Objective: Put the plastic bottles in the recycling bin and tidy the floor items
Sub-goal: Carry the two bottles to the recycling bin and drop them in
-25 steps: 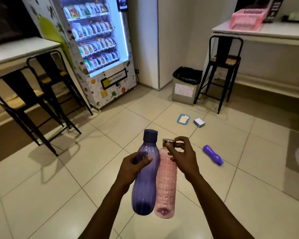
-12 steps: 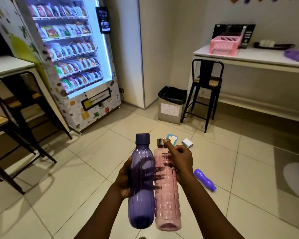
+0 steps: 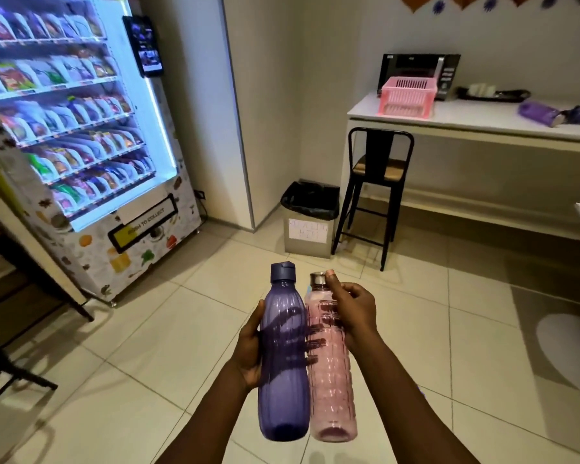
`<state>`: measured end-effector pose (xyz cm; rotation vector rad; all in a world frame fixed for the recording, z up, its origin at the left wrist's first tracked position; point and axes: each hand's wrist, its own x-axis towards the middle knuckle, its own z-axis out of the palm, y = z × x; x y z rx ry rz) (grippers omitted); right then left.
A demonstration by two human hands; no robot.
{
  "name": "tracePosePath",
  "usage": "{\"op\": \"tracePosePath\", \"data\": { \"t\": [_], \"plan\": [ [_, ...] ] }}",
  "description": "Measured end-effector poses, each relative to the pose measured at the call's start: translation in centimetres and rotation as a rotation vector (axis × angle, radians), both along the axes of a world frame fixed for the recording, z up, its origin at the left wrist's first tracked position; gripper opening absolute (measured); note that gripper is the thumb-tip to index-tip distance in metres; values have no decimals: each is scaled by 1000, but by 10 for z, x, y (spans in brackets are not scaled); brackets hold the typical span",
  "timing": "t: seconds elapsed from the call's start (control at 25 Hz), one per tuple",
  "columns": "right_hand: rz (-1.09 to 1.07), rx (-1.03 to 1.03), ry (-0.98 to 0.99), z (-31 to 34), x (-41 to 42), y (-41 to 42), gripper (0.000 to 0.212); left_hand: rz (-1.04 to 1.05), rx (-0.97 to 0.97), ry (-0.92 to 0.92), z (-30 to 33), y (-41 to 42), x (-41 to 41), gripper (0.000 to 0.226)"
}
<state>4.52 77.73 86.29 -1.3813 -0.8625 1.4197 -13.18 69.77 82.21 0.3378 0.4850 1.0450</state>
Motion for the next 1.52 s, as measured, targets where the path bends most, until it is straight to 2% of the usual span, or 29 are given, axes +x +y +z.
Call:
{"op": "tracePosePath", "data": {
  "t": [0.08, 0.2, 0.4, 0.52, 0.6, 0.72, 0.84, 0.92, 1.0, 1.12, 1.32, 1.52],
  "plan": [
    [-61, -64, 71, -2, -4, 39, 55, -46, 1, 53, -8, 35, -6, 81],
    [-78, -143, 162, -10, -17, 99, 46, -87, -3, 30, -17, 90, -19, 78],
    [72, -231, 342, -19, -56, 196, 17, -25, -45, -42, -31, 194, -61, 81],
    [214, -158, 327, -19, -92, 262, 28, 61, -122, -43, -42, 266, -88, 83],
    [219, -156, 230, -24, -114, 306, 34, 142, -163, -29, -47, 304, -104, 87],
    [154, -177, 17, -35, -146, 373, 41, 156, -155, -31, -44, 358, -130, 87],
    [206, -92, -179, -47, -175, 434, 48, 183, -170, -5, -42, 418, -162, 87],
    [272, -78, -158, -51, -194, 466, 51, 192, -187, 12, -41, 459, -181, 89],
    [322, -79, -94, -59, -220, 504, 43, 186, -182, 13, -41, 506, -211, 91],
    [359, -141, 70, -66, -255, 559, 55, 113, -155, 3, -36, 577, -258, 93],
    [374, -108, 82, -58, -304, 637, 68, -23, -147, 10, -22, 686, -315, 99],
    [148, -123, 75, -76, -323, 711, 45, -114, -216, 134, -17, 796, -335, 95]
  ]
}}
